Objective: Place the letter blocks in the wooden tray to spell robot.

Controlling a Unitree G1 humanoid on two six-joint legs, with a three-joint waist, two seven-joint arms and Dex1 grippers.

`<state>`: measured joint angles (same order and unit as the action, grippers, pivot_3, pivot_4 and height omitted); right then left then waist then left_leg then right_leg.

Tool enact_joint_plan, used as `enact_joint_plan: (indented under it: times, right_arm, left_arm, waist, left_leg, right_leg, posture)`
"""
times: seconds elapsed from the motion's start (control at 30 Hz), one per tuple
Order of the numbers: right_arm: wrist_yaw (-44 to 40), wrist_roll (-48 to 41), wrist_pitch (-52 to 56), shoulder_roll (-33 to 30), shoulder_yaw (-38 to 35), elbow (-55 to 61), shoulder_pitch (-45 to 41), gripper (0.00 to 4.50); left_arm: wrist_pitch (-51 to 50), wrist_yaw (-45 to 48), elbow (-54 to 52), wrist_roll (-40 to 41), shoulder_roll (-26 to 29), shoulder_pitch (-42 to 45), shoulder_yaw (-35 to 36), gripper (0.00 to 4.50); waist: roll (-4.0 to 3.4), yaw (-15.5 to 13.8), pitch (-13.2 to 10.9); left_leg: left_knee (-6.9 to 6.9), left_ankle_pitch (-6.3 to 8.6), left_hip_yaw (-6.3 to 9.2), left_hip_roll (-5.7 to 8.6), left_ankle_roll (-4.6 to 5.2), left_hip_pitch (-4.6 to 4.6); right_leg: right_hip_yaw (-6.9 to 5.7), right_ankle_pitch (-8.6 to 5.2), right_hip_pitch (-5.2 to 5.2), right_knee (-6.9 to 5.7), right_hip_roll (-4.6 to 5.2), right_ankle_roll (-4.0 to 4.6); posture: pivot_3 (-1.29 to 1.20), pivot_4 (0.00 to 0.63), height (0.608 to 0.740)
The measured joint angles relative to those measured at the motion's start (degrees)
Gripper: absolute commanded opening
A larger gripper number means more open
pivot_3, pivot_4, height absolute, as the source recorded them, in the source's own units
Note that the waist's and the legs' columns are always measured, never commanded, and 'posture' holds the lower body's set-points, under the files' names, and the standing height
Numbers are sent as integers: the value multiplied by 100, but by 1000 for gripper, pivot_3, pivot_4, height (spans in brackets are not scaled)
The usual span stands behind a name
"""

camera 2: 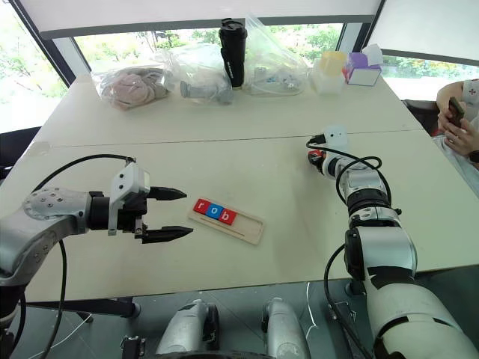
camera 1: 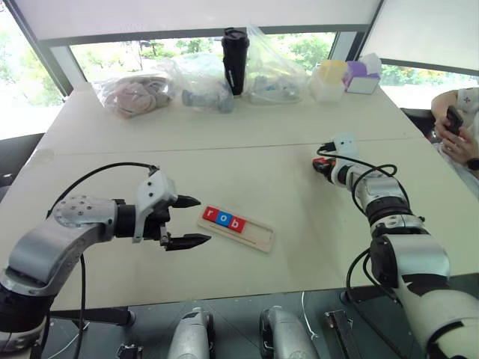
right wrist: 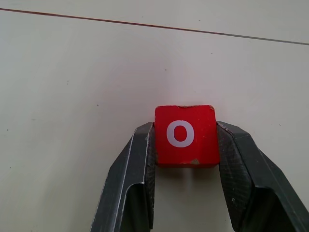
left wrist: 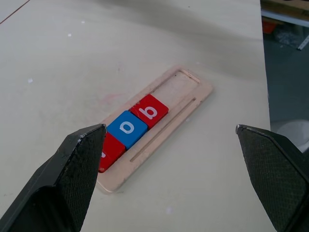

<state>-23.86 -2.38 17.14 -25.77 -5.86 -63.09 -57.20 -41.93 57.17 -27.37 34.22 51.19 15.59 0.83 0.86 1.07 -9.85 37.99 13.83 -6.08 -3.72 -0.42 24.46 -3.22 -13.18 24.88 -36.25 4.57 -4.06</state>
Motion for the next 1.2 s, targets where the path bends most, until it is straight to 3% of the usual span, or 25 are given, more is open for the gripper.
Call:
enact_joint_plan:
  times: [0.1, 0.17, 0.33, 0.43, 0.6, 0.67, 1.13, 1.2]
  right_arm:
    - [-71, -13, 187, -31, 0, 479, 182, 1174]
    - [-191, -98, 625, -140, -7, 1505, 599, 1174]
    - [-116, -859, 3308, -424, -588, 6058, 2419, 1174]
    - [299, -1258, 4982, 48, -1109, 8086, 3152, 1174]
    - [935, -1467, 6707, 1186, -1297, 10185, 3963, 1174]
    - [1174, -1455, 7036, 1643, -1181, 10590, 4287, 1174]
    - [2468, -671, 7496, 2475, -550, 10912, 4556, 1174]
    - [2522, -665, 7496, 2517, -377, 10918, 4580, 2222]
  left_arm:
    - [7, 0, 6, -1, -7, 2, -9, 4500]
    - [12, 6, 12, 1, -15, 29, -23, 4500]
    - [128, 25, 254, 4, -213, 325, -30, 4500]
    - [275, 153, 306, -4, -284, 517, -142, 4500]
    - [397, 374, 488, -41, -408, 763, -373, 4500]
    - [461, 447, 620, -117, -451, 832, -491, 4500]
    - [743, 622, 920, -491, -534, 926, -716, 4500]
    - [744, 623, 920, -504, -550, 923, -717, 4500]
  waist:
    - [-1, -2, -1]
    - [-3, -31, -2]
    - [-10, -110, -3]
    - [-12, -69, -1]
    - [-13, -32, 1]
    - [-15, -30, 1]
    - [-14, -16, 1]
    - [-14, -13, 1]
  left_leg:
    - [-1, 0, 1, -1, 0, 1]
    - [-3, 0, 4, -1, 0, 4]
    - [-7, 1, 9, -2, -1, 6]
    - [-6, 1, 10, -4, -1, 0]
    - [-2, 1, 17, -8, -2, -4]
    - [-2, 1, 16, -7, -2, 1]
    - [-7, 1, 15, -4, -1, 6]
    - [-7, 1, 16, -5, -1, 6]
  right_leg:
    - [0, 0, 1, 0, 0, 0]
    - [-1, -1, 2, 0, 0, -2]
    - [-6, -5, 3, 0, 2, -10]
    - [-6, -12, 2, 0, -1, 12]
    - [-8, -5, 3, -2, -2, 26]
    - [-6, -5, 9, -1, 0, 26]
    - [-2, -6, 16, 6, 2, 26]
    - [-2, -6, 16, 6, 2, 26]
  posture:
    - [0, 150, 740]
    - [0, 150, 740]
    - [0, 150, 740]
    - [0, 150, 740]
    - [0, 150, 740]
    - [0, 150, 740]
    - [0, 150, 740]
    - [0, 150, 740]
